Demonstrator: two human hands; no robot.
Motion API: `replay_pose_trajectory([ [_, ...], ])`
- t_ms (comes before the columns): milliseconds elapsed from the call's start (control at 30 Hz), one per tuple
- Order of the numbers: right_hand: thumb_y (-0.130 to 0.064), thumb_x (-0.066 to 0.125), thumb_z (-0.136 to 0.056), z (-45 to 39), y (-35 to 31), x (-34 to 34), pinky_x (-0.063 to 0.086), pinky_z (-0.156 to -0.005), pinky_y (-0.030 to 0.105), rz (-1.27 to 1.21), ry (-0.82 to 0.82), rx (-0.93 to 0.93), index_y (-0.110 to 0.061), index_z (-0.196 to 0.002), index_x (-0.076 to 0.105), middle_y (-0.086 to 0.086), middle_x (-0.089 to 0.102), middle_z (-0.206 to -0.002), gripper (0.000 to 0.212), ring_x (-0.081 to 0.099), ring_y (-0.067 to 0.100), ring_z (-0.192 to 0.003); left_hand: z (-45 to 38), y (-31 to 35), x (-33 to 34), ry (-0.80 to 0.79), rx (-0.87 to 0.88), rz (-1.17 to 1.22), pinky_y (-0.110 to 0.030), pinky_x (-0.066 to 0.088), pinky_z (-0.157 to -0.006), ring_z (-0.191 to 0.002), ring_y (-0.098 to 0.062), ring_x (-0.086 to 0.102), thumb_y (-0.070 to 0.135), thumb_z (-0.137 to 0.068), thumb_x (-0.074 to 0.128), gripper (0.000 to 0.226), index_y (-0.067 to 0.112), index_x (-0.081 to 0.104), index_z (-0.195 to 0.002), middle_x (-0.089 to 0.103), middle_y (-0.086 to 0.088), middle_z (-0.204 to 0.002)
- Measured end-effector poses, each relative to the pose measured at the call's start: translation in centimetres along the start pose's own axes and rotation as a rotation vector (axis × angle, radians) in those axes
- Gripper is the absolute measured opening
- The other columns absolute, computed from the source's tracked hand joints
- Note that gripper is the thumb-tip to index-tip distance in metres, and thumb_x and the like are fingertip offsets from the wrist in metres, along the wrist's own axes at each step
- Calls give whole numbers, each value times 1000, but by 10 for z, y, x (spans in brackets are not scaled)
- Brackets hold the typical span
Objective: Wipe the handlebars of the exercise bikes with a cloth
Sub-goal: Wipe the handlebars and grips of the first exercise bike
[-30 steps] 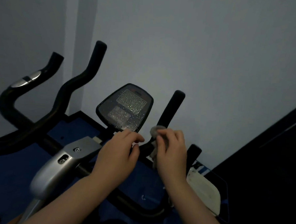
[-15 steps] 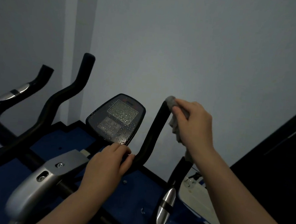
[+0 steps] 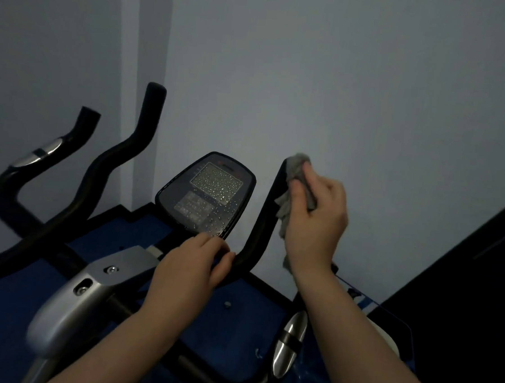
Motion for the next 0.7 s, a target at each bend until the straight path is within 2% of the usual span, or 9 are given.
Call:
replay_pose_trajectory([
  [100, -13, 60, -91, 35, 2, 6, 46, -69, 16, 209, -214, -78, -17, -121, 64, 1, 51, -94, 31, 56, 10, -74, 1, -1, 0, 8, -13, 2, -30, 43, -67, -84, -12, 58, 42, -91, 50, 23, 25, 64, -97, 58, 9, -91],
  [167, -15, 60, -91, 52, 4, -1, 43, -68, 9, 267, -346, -112, -18, -114, 68, -2, 51, -94, 25, 57, 1, -75, 2, -2, -1, 12, -17, 11, -29, 42, -65, -82, -11, 57, 43, -90, 50, 24, 24, 65, -95, 58, 9, -90],
  [233, -17, 61, -90, 30, 3, -8, 42, -64, 5, 236, -318, -168, -19, -111, 69, -4, 49, -93, 22, 54, -3, -69, 2, -2, -1, 17, -28, 13, -30, 44, -66, -83, -12, 57, 44, -90, 49, 26, 24, 65, -94, 58, 8, -90],
  [300, -18, 60, -91, -2, -5, -7, 42, -59, 18, 335, -262, -281, -18, -112, 68, 2, 52, -98, 22, 50, 5, -67, 2, -3, 0, 13, -44, 4, -34, 46, -69, -86, -12, 56, 45, -91, 47, 28, 23, 65, -95, 59, 7, -91],
  [367, -17, 59, -92, -9, -8, -2, 41, -58, 25, 468, -313, -342, -15, -109, 67, 7, 52, -100, 19, 44, 12, -71, 3, -3, 1, 14, -53, 0, -36, 47, -71, -86, -13, 56, 46, -91, 47, 30, 22, 65, -93, 58, 6, -90],
  [433, -19, 53, -95, 19, -3, 3, 42, -58, 28, 514, -457, -298, -13, -107, 65, 1, 43, -96, 18, 42, 13, -71, 5, -3, 0, 21, -58, 10, -37, 48, -70, -85, -13, 55, 44, -91, 48, 28, 21, 64, -91, 57, 6, -89],
  [500, -24, 48, -98, 49, 1, 1, 45, -63, 29, 445, -560, -175, -16, -112, 63, -6, 38, -97, 22, 47, 13, -72, 7, -5, -2, 38, -60, 39, -36, 48, -70, -84, -13, 54, 39, -92, 50, 24, 21, 65, -91, 56, 7, -89],
  [600, -28, 51, -96, 42, 4, -1, 49, -67, 26, 277, -579, -13, -23, -109, 67, -7, 44, -94, 21, 58, 12, -75, 8, -7, -5, 48, -84, 73, -34, 46, -73, -86, -13, 54, 33, -92, 51, 19, 20, 65, -92, 57, 6, -90],
  [700, -23, 53, -96, 30, 3, -7, 50, -58, 16, 246, -515, -8, -21, -110, 67, -7, 44, -96, 20, 58, 6, -66, 15, -9, -7, 51, -105, 62, -34, 45, -77, -90, -14, 52, 31, -93, 51, 19, 19, 66, -94, 57, 4, -93],
])
Point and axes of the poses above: each hand's wrist, its own z-axis away from the middle knuckle, its own x-axis out of the palm, y = z × x, the point moved 2 cm from there along -z, towards the middle knuckle
